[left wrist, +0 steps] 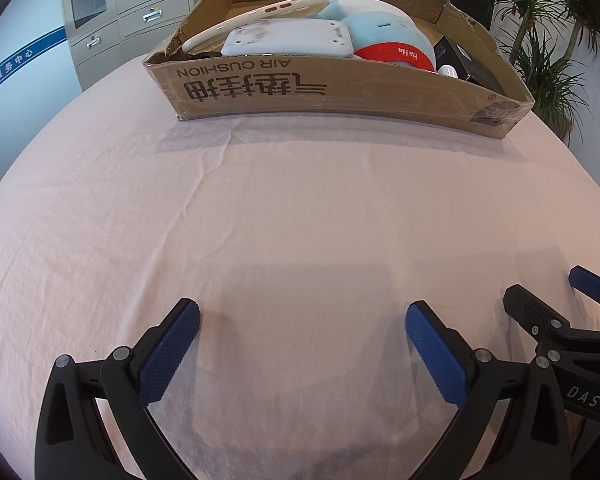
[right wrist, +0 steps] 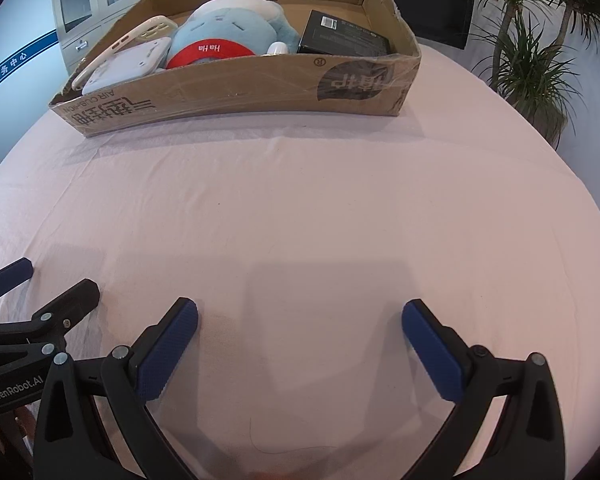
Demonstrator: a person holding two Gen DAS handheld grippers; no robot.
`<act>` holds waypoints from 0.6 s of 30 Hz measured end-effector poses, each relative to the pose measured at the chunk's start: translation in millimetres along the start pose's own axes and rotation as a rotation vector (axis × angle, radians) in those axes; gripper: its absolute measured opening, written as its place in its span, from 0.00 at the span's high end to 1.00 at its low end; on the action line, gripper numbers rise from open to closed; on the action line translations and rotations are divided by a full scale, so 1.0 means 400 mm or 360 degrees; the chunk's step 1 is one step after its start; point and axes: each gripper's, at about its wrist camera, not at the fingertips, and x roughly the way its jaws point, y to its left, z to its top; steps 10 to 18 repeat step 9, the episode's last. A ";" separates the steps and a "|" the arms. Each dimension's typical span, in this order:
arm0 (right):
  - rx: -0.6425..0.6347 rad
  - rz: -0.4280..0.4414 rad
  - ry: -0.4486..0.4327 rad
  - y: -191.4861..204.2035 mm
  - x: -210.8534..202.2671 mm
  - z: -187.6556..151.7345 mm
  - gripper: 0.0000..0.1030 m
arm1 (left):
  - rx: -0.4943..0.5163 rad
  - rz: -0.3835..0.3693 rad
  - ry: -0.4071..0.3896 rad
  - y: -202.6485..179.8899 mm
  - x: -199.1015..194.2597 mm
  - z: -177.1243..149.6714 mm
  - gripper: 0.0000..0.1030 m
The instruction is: Organize objects
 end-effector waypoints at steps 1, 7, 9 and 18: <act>0.0000 0.0000 0.0000 0.000 0.000 0.000 0.01 | 0.0000 0.0000 0.0000 0.000 0.000 0.000 0.00; 0.0000 0.0000 0.0000 0.000 0.000 0.000 0.01 | 0.0000 0.0000 0.0000 0.000 0.001 0.001 0.00; 0.0000 0.0000 0.0000 0.000 0.000 0.000 0.01 | 0.0000 0.0000 0.0000 0.000 0.000 0.000 0.00; 0.0000 0.0000 0.0000 0.000 0.000 0.000 0.01 | 0.0000 0.0000 0.0000 0.000 0.000 0.000 0.00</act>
